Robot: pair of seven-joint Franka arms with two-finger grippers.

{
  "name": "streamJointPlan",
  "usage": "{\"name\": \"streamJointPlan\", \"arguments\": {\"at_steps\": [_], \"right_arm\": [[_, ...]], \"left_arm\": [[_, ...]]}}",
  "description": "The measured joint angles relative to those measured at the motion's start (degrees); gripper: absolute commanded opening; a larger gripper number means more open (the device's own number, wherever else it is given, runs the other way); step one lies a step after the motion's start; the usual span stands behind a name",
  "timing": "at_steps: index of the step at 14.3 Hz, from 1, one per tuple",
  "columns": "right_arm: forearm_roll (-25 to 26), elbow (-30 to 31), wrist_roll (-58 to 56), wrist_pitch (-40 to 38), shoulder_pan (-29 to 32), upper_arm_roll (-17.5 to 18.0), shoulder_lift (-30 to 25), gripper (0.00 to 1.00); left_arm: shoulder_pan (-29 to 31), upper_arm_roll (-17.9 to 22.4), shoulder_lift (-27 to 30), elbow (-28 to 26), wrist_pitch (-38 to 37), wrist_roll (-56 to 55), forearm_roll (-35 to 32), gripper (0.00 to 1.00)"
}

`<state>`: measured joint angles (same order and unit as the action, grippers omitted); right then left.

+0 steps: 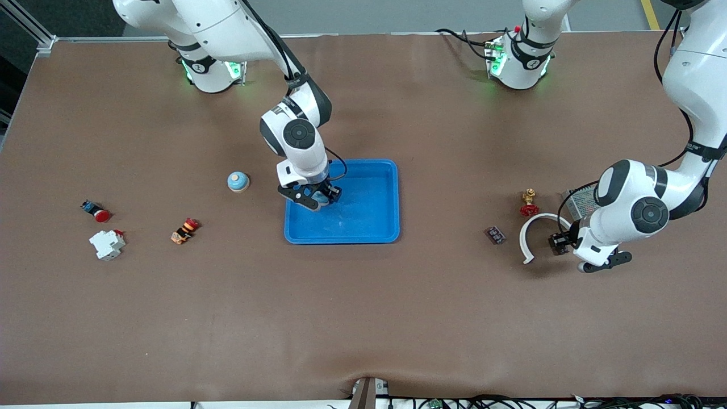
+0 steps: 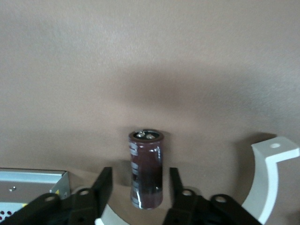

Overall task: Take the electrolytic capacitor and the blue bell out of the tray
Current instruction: 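Lower and release the capacitor with the left gripper while the right gripper lifts the bell, then carry the bell with the right gripper beside the first bell and release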

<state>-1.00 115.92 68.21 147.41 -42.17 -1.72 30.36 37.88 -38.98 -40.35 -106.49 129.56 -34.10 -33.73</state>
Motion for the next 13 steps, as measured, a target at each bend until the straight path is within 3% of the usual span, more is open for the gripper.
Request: {"name": "streamJointPlan", "arguments": {"at_steps": [4,7,13], "right_arm": [[0.06,-2.31,-3.37,-10.14,1.98,-0.29,-4.33,0.0],[0.06,-2.73,-11.62,-15.48,7.01,-0.48,-7.99,0.0],[0.07,-1.65,-27.91,-14.07,18.42,-0.75,-8.18,0.0]], "left_arm": [[0.01,-2.07,3.0,1.49,0.11,0.0,0.0,1.0],[0.0,-5.2,6.24,2.92,-0.31,0.0,0.0,1.0],[-0.13,-12.42,8.95,12.26,-12.93,0.07,0.0,1.0]]}}
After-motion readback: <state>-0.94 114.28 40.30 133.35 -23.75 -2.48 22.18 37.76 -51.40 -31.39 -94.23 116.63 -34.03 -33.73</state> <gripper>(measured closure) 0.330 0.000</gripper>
